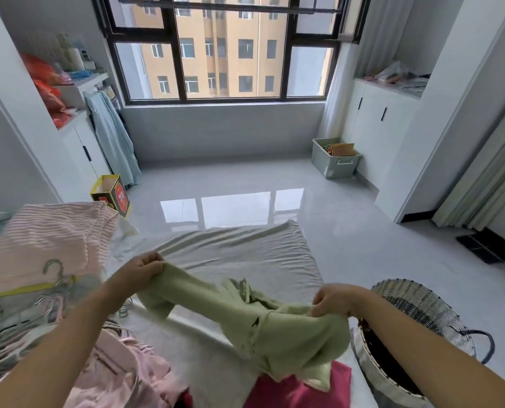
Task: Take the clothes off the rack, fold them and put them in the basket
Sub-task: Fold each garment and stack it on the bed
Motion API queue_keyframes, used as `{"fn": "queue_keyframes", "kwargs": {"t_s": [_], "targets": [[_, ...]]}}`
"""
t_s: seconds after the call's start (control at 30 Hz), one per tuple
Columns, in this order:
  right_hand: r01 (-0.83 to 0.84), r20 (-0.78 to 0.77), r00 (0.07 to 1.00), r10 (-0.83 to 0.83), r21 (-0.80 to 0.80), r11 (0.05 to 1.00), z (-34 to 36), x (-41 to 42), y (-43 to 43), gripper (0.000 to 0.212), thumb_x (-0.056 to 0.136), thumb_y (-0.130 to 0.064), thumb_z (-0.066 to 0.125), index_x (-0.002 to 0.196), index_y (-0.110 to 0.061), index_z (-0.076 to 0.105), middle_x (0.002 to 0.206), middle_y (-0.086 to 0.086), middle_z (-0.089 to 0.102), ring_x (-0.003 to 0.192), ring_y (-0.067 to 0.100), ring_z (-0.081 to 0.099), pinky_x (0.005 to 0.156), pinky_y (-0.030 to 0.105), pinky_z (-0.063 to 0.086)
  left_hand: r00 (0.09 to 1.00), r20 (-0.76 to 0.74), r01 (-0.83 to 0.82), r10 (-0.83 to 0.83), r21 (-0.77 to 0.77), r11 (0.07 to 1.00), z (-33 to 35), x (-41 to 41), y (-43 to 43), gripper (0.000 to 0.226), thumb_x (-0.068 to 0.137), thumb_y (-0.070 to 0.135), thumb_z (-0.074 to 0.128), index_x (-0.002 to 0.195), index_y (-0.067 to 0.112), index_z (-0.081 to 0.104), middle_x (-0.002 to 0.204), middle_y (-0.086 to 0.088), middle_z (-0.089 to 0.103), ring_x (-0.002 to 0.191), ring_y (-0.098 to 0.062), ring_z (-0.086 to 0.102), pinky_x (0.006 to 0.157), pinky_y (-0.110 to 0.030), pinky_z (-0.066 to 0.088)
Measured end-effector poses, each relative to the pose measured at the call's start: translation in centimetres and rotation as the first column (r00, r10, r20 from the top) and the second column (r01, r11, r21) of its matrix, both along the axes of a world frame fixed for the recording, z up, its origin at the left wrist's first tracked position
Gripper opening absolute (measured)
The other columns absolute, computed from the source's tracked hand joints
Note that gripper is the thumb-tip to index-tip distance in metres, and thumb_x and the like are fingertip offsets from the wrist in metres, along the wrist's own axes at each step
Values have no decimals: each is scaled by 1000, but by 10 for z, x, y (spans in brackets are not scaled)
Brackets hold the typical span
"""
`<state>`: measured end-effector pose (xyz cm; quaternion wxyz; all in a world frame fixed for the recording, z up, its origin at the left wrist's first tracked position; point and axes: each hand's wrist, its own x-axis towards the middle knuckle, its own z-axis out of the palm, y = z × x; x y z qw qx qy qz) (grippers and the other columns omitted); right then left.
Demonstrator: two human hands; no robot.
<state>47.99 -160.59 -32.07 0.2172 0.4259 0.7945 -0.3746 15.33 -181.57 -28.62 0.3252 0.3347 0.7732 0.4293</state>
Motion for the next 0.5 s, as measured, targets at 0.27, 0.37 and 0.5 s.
{"fn": "queue_keyframes", "kwargs": {"t_s": [0.27, 0.37, 0.5], "targets": [[41, -23, 999, -42, -10, 999, 10, 16, 29, 27, 79, -43, 66, 83, -16, 62, 76, 2, 54, 60, 11, 47, 49, 18, 37, 860, -399, 136, -319, -424, 895, -28, 25, 8, 36, 80, 28, 71, 54, 21, 47, 57, 5, 46, 59, -9, 43, 55, -23, 30], [196, -472, 820, -323, -299, 934, 13, 29, 46, 55, 63, -42, 75, 92, 2, 60, 87, 9, 59, 76, 16, 58, 69, 24, 48, 931, -365, -31, 8, -59, 998, -14, 31, 18, 23, 84, 18, 68, 62, 19, 59, 63, -2, 55, 66, -17, 48, 52, -16, 32], [159, -743, 567, -355, -324, 933, 49, 30, 46, 12, 90, -25, 60, 97, -15, 60, 97, 2, 65, 84, 10, 63, 79, 24, 51, 951, -84, -260, 296, 296, 919, 19, 51, 33, 9, 90, 11, 58, 82, 13, 63, 77, -3, 59, 70, -9, 49, 59, -8, 39]]}}
